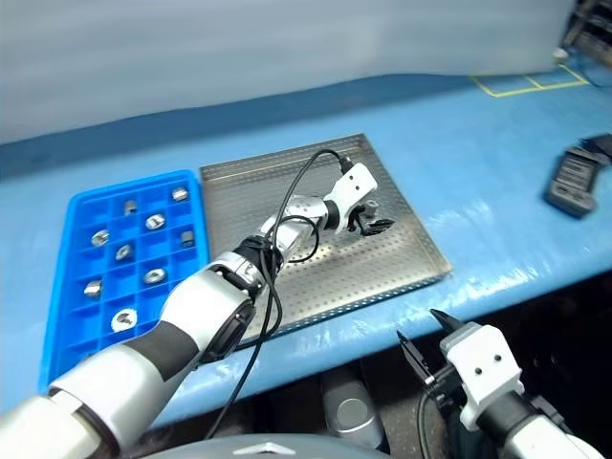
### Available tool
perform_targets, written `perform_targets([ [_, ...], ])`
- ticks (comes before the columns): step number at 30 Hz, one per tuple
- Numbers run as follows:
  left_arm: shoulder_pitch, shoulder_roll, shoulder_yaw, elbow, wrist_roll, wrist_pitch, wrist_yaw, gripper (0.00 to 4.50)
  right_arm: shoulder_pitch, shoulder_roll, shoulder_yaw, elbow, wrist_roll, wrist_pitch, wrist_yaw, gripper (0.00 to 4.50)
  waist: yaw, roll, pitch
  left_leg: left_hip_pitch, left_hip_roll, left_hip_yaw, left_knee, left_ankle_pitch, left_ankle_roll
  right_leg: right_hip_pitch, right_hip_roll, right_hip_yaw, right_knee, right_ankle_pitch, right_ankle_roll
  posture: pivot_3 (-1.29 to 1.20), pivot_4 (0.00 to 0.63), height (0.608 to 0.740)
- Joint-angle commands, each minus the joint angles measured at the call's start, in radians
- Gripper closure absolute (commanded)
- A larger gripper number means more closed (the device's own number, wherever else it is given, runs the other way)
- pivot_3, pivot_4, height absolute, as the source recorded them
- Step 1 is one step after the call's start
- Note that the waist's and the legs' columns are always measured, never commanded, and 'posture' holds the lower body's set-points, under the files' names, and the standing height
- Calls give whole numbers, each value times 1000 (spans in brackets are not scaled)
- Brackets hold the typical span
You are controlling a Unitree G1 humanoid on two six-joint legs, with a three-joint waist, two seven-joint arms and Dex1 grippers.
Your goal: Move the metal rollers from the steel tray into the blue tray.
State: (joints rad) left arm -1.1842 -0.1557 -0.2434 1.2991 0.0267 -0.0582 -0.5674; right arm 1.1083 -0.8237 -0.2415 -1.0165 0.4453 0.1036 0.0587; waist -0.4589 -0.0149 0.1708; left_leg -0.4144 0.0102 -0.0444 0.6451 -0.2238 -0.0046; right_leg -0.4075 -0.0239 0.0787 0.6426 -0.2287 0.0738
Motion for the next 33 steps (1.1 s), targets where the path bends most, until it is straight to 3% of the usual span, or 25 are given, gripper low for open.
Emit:
perform_targets([
  [1, -48, -88, 15, 13, 36, -33, 48, 270, 90, -15, 23, -31, -48, -140, -114, 1382, -68, -3, 2, 0, -1, 1, 0, 0, 1, 0, -1, 1, 0, 0, 1, -781, 150, 740],
  [7, -66, -89, 76, 29, 38, -19, 125, 270, 181, -20, 122, -31, -140, -228, -242, 1382, -261, -16, 9, 4, 0, 4, 0, -4, 4, 9, -9, 1, -2, -2, 5, -817, 150, 740],
  [11, -71, -83, 108, 31, 42, -23, 194, 270, 234, -17, 156, -31, -190, -273, -276, 1382, -326, -21, 12, 8, -4, 7, 0, -5, 8, 14, -18, -1, -4, -2, 10, -799, 150, 740],
  [16, -72, -80, 151, 31, 39, -24, 278, 270, 334, 7, 172, -31, -260, -360, -267, 1382, -358, -29, 16, 19, -3, 5, -1, -10, 6, 28, -23, -6, -12, -3, 14, -769, 150, 740],
  [20, -71, -82, 173, 32, 42, -22, 317, 270, 368, 20, 169, -31, -283, -383, -251, 1382, -365, -29, 16, 21, -7, 9, 0, -13, 11, 30, -38, -15, -15, 1, 20, -755, 150, 740],
  [33, -78, -80, 202, 33, 64, -26, 474, 270, 400, 34, 145, -31, -291, -402, -222, 1382, -328, -30, 17, 21, -24, 14, 2, -21, 26, 29, -56, -14, -16, -2, 44, -748, 150, 740],
])
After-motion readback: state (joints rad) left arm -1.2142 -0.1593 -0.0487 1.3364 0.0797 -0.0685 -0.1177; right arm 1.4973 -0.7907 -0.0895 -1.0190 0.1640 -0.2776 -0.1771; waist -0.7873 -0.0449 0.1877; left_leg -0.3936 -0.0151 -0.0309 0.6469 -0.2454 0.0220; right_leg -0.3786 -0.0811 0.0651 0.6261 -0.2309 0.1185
